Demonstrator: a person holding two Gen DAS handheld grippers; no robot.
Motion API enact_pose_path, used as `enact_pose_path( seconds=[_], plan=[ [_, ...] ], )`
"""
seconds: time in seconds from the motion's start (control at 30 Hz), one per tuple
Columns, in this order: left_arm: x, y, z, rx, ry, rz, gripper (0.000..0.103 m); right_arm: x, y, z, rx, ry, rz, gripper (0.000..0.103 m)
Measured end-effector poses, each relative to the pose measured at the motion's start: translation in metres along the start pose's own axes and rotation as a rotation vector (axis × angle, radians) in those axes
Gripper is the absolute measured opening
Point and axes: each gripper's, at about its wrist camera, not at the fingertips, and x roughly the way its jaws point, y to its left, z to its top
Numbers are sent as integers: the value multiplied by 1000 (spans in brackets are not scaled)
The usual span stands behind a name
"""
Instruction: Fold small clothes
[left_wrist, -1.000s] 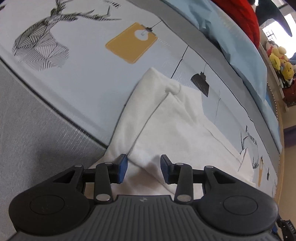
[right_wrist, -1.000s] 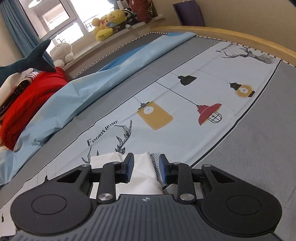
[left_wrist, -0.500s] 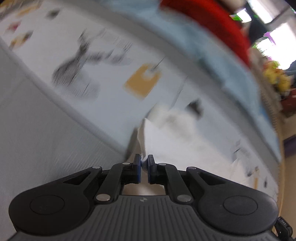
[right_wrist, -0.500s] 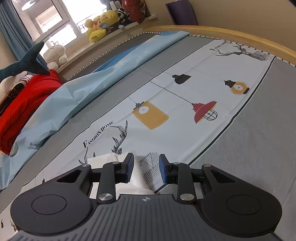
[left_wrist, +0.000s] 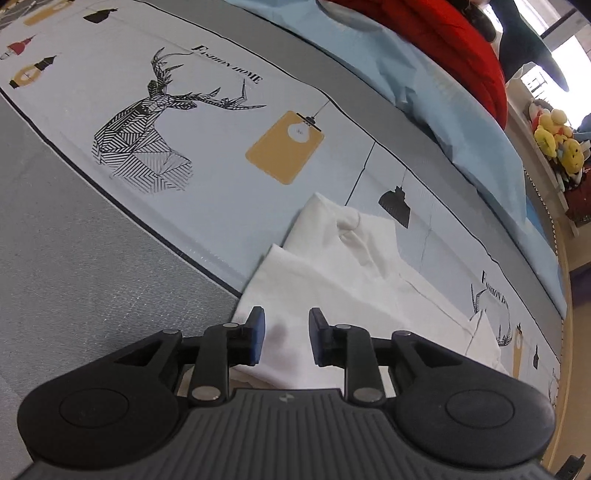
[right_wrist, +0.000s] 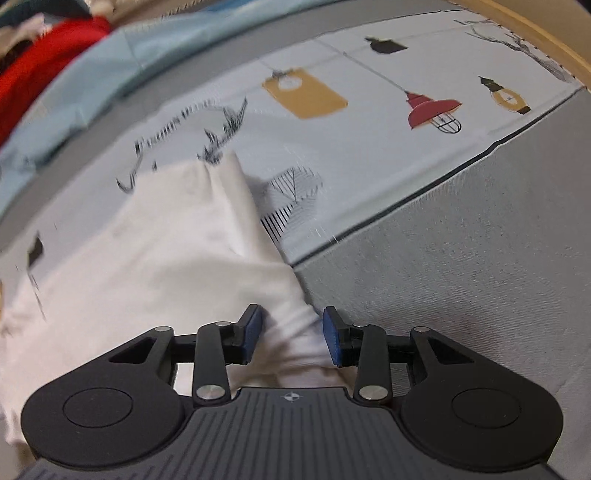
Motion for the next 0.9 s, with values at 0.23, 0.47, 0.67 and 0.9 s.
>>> enact_pose_path(
  seconds=[0.23,0.47,0.67,0.9],
  plan=[
    [5,-4,-2,-1,15,-12,28,-23,-10,19,29,-134,-55,17],
    [12,-7,-1,-21,24,-11,28,0,-9,37,24,-169,166,38],
    [16,-10,-1,-13,38,-21,28,34,0,55,-51,-82,215,4],
    [21,-18,-1,34,67,-46,28,30,-34,76,16,-221,60,0]
  ],
)
